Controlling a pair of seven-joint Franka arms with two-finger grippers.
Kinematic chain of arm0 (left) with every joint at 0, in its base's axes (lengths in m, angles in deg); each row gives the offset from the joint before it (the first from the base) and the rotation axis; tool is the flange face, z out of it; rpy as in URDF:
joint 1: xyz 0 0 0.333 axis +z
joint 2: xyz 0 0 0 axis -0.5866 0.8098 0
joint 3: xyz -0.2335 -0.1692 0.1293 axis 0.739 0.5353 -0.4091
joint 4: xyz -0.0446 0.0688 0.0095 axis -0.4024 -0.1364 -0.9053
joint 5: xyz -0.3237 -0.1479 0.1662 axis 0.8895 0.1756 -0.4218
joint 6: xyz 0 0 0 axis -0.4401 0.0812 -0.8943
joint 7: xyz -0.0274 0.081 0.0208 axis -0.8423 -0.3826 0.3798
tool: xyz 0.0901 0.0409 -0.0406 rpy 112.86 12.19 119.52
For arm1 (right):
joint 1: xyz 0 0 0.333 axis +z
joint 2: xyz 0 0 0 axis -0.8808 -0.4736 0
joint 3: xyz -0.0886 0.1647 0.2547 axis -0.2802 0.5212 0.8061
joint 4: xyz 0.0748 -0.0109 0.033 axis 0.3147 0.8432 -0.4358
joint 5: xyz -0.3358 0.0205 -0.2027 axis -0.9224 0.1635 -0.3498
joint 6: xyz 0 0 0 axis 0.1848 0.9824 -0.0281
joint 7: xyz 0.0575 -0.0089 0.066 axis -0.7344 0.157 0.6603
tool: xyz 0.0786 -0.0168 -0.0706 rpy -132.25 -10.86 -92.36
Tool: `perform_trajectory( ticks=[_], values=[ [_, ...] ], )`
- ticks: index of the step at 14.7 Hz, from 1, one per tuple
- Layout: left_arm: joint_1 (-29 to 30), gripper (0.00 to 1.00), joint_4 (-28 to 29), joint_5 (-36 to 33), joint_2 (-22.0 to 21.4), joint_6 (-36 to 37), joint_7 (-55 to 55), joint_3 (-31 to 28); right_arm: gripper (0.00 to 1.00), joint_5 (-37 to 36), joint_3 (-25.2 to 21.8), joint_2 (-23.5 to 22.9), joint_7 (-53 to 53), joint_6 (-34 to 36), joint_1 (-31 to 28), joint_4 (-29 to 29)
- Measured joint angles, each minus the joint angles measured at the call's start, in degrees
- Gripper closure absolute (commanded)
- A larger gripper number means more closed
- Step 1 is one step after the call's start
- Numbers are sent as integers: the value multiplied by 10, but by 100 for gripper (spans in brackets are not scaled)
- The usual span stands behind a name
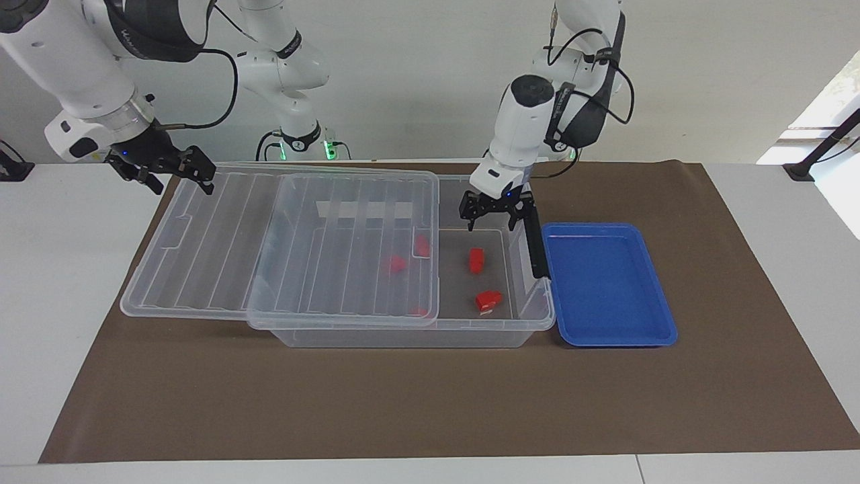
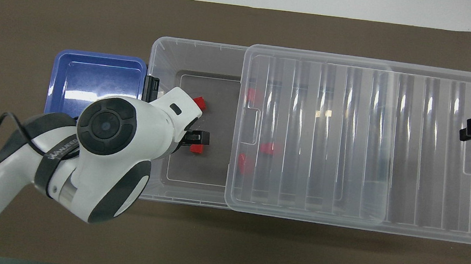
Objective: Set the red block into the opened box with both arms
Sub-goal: 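Open the left gripper to release the red block inside the box, then withdraw the left gripper back past the blue tray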
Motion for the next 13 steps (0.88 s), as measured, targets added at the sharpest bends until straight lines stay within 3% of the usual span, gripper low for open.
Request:
perform_trajectory(
  ticks=[3, 4, 9, 13],
  values=[
    [43, 0, -33, 0, -46, 85, -41, -3, 0, 0, 0, 0, 0, 0, 0, 0],
    [82, 0, -62, 0, -51, 125, -92, -5, 0, 0, 0, 0, 0, 0, 0, 0],
    [187, 0, -155, 0, -35, 218, -221, -8, 0, 0, 0, 0, 0, 0, 0, 0],
    [226, 0, -225, 1, 1, 273, -259, -8, 0, 0, 0, 0, 0, 0, 0, 0]
  ],
)
